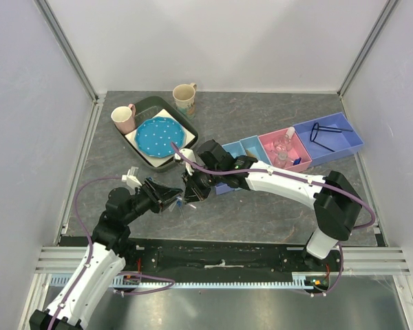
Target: Organize the chemistry lab equipment
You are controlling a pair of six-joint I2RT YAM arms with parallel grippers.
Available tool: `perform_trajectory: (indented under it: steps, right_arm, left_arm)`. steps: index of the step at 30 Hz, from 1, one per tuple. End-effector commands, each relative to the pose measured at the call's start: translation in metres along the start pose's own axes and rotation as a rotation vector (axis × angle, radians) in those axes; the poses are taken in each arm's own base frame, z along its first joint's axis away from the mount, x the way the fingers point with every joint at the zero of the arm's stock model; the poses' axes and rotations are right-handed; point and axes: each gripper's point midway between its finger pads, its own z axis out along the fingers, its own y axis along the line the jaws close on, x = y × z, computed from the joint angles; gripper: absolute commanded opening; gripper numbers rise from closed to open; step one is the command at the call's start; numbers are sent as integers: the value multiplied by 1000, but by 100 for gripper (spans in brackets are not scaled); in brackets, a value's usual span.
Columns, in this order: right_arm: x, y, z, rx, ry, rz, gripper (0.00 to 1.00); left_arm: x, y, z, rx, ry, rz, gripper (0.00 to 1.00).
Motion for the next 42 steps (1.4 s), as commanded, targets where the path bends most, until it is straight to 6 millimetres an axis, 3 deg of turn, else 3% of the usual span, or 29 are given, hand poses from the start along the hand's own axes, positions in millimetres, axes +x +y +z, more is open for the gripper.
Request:
perform_trajectory:
  steps: [1,7,13,18,20,23,24,28,32,38,42]
  right_arm:
    - [-17,8,-10,-13,-53,-51,13]
    - [-15,6,-9,-10,-49,-51,13]
    - [-15,3,-8,0,-47,-54,13]
    - [-12,2,-7,0,-39,-61,15]
    - [-13,3,-8,-4,-39,-65,16]
    - [-12,5,-10,-15,-32,-97,30]
    - [-13,5,-10,-17,-31,-107,40]
    - [-12,6,-15,-36,-12,-215,66]
    - [-7,15,-26,-102,13,-300,84]
    - [0,16,-33,-145,29,-347,88]
    - [0,18,-34,-160,28,-348,88]
  left_arm:
    - [7,-3,-4,18,37,28,42]
    - [11,-2,-5,7,65,46,39]
    - [15,-2,-5,-6,100,74,29]
    - [12,-3,-5,-10,93,106,3]
    - [11,0,-6,-28,80,111,2]
    - [3,3,-9,-59,34,137,2]
    - [0,1,-11,-65,14,162,2]
    - [-24,16,-22,-196,-115,232,2]
    - [-49,38,-43,-377,-240,322,2]
    - [-100,39,-61,-503,-491,403,2]
    - [-123,55,-68,-651,-574,438,2]
